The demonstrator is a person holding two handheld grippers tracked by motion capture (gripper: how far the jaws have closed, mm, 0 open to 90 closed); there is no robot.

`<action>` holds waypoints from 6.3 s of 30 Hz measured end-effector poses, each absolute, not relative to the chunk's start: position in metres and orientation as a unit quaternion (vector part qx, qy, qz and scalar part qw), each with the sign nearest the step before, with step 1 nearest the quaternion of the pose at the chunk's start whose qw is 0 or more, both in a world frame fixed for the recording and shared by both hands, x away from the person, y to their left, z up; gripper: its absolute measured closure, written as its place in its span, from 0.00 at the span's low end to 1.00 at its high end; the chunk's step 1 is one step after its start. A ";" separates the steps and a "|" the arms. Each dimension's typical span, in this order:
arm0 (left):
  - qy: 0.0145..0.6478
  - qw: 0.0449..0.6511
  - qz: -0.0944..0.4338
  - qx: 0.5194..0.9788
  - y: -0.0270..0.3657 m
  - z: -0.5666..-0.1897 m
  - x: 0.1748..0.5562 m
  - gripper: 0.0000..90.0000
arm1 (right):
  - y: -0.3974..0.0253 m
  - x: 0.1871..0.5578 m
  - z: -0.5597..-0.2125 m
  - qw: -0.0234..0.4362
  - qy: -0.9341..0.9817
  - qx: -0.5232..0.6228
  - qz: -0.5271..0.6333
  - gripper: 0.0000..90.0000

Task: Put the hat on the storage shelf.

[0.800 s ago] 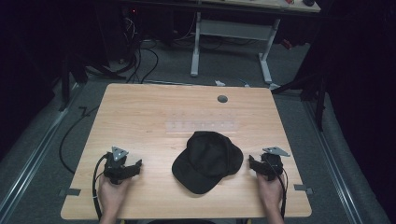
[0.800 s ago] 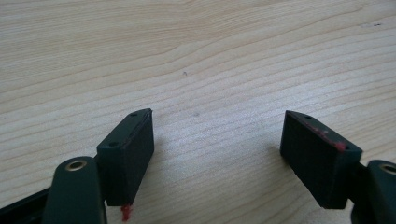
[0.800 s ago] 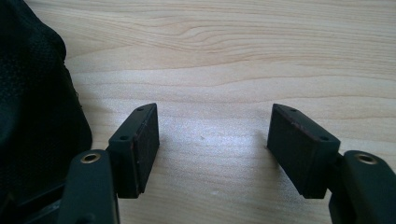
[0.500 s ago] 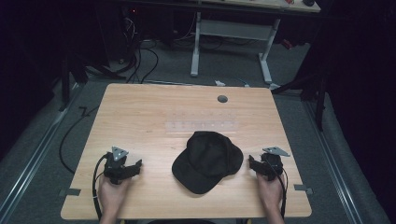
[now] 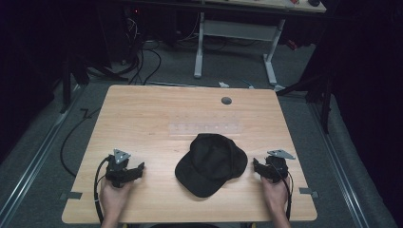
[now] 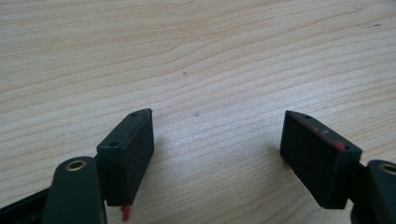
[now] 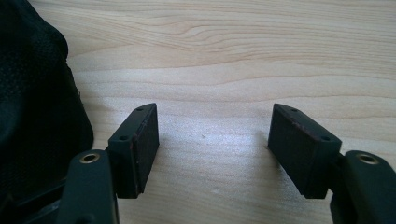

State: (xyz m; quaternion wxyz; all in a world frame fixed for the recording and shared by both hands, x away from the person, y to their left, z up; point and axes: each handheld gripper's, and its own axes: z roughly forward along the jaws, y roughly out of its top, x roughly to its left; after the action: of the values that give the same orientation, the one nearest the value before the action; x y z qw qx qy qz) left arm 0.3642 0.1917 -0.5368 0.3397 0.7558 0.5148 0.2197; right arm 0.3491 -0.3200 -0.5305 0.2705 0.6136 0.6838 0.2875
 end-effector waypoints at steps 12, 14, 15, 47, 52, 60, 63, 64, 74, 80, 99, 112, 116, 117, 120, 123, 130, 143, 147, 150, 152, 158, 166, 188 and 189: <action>0.516 0.341 0.218 0.755 0.192 -0.537 0.364 0.29 | -0.324 0.345 -0.529 0.260 0.676 0.620 0.303 0.41; 0.516 0.341 0.218 0.755 0.192 -0.537 0.364 0.29 | -0.324 0.342 -0.527 0.256 0.672 0.620 0.313 0.41; 0.516 0.341 0.218 0.755 0.192 -0.537 0.364 0.29 | -0.325 0.340 -0.526 0.258 0.670 0.620 0.317 0.41; 0.514 0.339 0.219 0.757 0.191 -0.537 0.364 0.29 | -0.292 0.301 -0.476 0.208 0.723 0.530 0.391 0.31; 0.514 0.339 0.219 0.757 0.191 -0.537 0.364 0.28 | -0.280 0.304 -0.466 0.211 0.728 0.517 0.398 0.29; 0.513 0.340 0.218 0.757 0.191 -0.537 0.364 0.28 | -0.262 0.322 -0.455 0.215 0.738 0.502 0.396 0.29; 0.513 0.340 0.218 0.757 0.191 -0.537 0.364 0.28 | -0.256 0.328 -0.454 0.213 0.739 0.502 0.396 0.31; 0.513 0.340 0.218 0.757 0.191 -0.537 0.364 0.28 | -0.255 0.331 -0.454 0.212 0.740 0.502 0.394 0.31; 0.513 0.339 0.218 0.758 0.191 -0.537 0.364 0.28 | -0.244 0.350 -0.450 0.212 0.741 0.503 0.391 0.36; 0.513 0.339 0.218 0.758 0.191 -0.537 0.364 0.28 | -0.237 0.362 -0.449 0.211 0.745 0.504 0.384 0.39; 0.513 0.340 0.218 0.757 0.191 -0.537 0.364 0.28 | -0.229 0.380 -0.464 0.203 0.750 0.518 0.358 0.56; 0.513 0.340 0.218 0.757 0.191 -0.537 0.364 0.28 | -0.227 0.381 -0.468 0.184 0.760 0.507 0.362 0.87; 0.513 0.340 0.218 0.758 0.191 -0.537 0.364 0.28 | -0.228 0.380 -0.467 0.182 0.761 0.505 0.365 0.91; 0.513 0.340 0.218 0.758 0.191 -0.537 0.364 0.28 | -0.229 0.380 -0.467 0.181 0.761 0.504 0.366 0.91; 0.513 0.340 0.218 0.757 0.191 -0.537 0.364 0.28 | -0.230 0.379 -0.466 0.179 0.760 0.504 0.370 0.92; 0.513 0.340 0.218 0.758 0.191 -0.537 0.364 0.28 | -0.231 0.378 -0.465 0.179 0.758 0.502 0.377 0.93; 0.513 0.339 0.219 0.758 0.191 -0.537 0.364 0.28 | -0.235 0.372 -0.457 0.179 0.752 0.493 0.399 0.93; 0.513 0.339 0.219 0.758 0.191 -0.537 0.364 0.28 | -0.246 0.359 -0.443 0.185 0.747 0.477 0.426 0.93; 0.513 0.339 0.219 0.758 0.191 -0.537 0.364 0.28 | -0.249 0.355 -0.440 0.187 0.747 0.473 0.428 0.93; 0.512 0.339 0.218 0.758 0.191 -0.537 0.364 0.28 | -0.251 0.353 -0.437 0.191 0.746 0.470 0.431 0.93; 0.513 0.340 0.217 0.758 0.191 -0.537 0.365 0.28 | -0.252 0.351 -0.435 0.192 0.746 0.468 0.433 0.93; 0.509 0.340 0.214 0.761 0.191 -0.537 0.365 0.27 | -0.254 0.346 -0.429 0.190 0.747 0.461 0.440 0.93; 0.491 0.342 0.206 0.774 0.188 -0.536 0.367 0.28 | -0.249 0.339 -0.418 0.190 0.752 0.436 0.456 0.93; 0.364 0.438 0.066 0.819 0.134 -0.491 0.364 0.26 | -0.237 0.335 -0.409 0.178 0.768 0.398 0.469 0.93; 0.357 0.439 0.061 0.822 0.131 -0.490 0.364 0.26 | -0.236 0.335 -0.409 0.177 0.768 0.398 0.470 0.93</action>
State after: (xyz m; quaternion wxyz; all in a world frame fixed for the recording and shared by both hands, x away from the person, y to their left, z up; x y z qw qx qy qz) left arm 0.3640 0.1308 -0.4899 0.4391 0.8223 0.3567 0.0611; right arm 0.3350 -0.2364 -0.4091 0.1769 0.3978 0.7679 0.4699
